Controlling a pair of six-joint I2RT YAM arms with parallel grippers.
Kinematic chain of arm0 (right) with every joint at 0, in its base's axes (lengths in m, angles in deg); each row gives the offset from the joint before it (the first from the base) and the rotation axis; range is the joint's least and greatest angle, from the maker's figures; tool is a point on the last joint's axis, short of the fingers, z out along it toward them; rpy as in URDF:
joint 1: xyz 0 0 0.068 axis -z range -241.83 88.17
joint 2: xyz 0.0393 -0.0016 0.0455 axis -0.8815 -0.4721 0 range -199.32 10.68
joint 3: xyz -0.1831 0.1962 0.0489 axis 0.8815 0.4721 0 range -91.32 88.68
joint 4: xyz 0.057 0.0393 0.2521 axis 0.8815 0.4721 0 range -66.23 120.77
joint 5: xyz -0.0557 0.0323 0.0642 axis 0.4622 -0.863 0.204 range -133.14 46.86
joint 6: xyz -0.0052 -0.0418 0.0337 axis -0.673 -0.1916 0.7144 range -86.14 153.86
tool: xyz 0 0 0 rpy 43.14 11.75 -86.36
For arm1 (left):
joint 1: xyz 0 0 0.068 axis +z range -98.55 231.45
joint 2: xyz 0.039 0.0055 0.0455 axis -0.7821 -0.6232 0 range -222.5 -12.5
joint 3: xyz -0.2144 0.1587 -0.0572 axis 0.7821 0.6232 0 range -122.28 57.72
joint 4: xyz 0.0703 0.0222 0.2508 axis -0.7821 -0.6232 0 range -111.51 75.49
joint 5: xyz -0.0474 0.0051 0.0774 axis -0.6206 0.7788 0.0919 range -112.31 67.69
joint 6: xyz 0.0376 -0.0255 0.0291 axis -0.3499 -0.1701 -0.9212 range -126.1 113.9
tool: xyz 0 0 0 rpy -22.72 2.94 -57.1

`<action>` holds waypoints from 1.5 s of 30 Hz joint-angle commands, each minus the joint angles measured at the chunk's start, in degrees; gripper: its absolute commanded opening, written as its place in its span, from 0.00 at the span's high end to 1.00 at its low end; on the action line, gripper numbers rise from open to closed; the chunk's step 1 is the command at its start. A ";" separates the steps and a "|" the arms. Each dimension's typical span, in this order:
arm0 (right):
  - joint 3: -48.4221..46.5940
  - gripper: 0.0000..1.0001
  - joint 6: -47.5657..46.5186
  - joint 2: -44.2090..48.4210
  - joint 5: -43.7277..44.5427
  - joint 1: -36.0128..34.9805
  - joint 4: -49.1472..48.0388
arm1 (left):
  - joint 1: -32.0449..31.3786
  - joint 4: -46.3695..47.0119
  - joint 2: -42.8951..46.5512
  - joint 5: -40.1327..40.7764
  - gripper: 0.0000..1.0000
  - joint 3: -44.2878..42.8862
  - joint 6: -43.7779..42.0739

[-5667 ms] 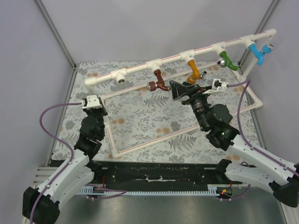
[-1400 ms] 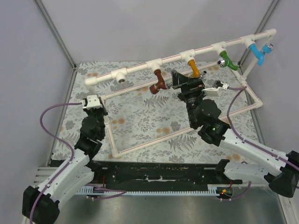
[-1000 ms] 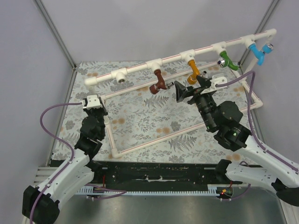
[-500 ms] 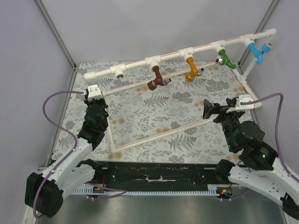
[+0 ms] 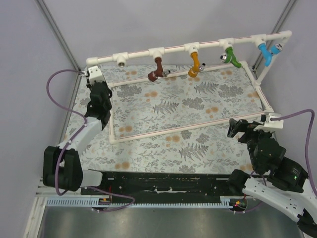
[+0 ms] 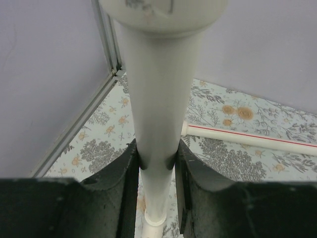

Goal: Install the water faucets

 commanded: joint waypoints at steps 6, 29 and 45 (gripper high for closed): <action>-1.91 0.02 0.48 3.81 4.12 -0.07 5.73 | 3.05 -1.44 -1.10 -6.35 0.34 -7.63 6.15; -4.19 0.02 -6.47 16.03 5.70 -0.16 6.96 | 3.05 -18.40 53.13 -1.10 0.10 20.24 8.80; -4.72 0.02 -6.21 15.68 4.73 -0.07 6.88 | 3.05 -21.22 61.32 5.94 0.09 24.99 13.89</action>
